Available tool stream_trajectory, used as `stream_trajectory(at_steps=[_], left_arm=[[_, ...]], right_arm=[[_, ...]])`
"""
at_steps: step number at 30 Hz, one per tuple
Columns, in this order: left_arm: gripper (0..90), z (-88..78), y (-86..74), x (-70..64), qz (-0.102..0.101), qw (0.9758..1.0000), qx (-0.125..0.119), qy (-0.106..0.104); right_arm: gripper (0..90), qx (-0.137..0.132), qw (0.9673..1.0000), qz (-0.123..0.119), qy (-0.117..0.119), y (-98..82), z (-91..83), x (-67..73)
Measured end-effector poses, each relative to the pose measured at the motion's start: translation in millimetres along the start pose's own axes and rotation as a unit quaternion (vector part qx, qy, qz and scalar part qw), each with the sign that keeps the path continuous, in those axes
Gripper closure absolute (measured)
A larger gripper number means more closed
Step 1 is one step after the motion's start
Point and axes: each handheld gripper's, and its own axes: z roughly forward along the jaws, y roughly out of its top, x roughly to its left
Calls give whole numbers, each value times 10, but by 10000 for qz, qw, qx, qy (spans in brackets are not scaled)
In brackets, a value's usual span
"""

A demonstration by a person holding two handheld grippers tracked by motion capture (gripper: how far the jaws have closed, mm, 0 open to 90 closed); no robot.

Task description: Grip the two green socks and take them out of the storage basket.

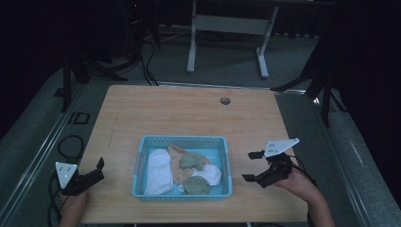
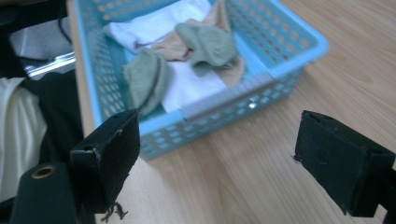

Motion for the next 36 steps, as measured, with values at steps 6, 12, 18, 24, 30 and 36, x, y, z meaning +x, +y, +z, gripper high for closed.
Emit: stream_trajectory(at_steps=[6, 12, 18, 24, 30, 36], left_arm=[[7, 0, 0, 2, -3, 10000, -3, -12], [7, -3, 0, 4, -17, 10000, -29, -2], [7, -3, 1, 8, -30, 10000, -28, -22], [7, -5, 1, 13, -37, 10000, -33, -24], [7, -4, 1, 13, -38, 10000, -30, -35], [7, -2, 1, 12, -46, 10000, -25, -30]], right_arm=[[138, 127, 9996, -216, 147, 175, 79, 67], [143, 230, 9984, -425, 290, 339, 179, 117], [192, 418, 9956, -637, 537, 457, 362, 177], [256, 648, 9924, -789, 692, 532, 550, 227], [337, 959, 9883, -912, 762, 608, 744, 291], [396, 1252, 9823, -1050, 913, 660, 961, 370]])
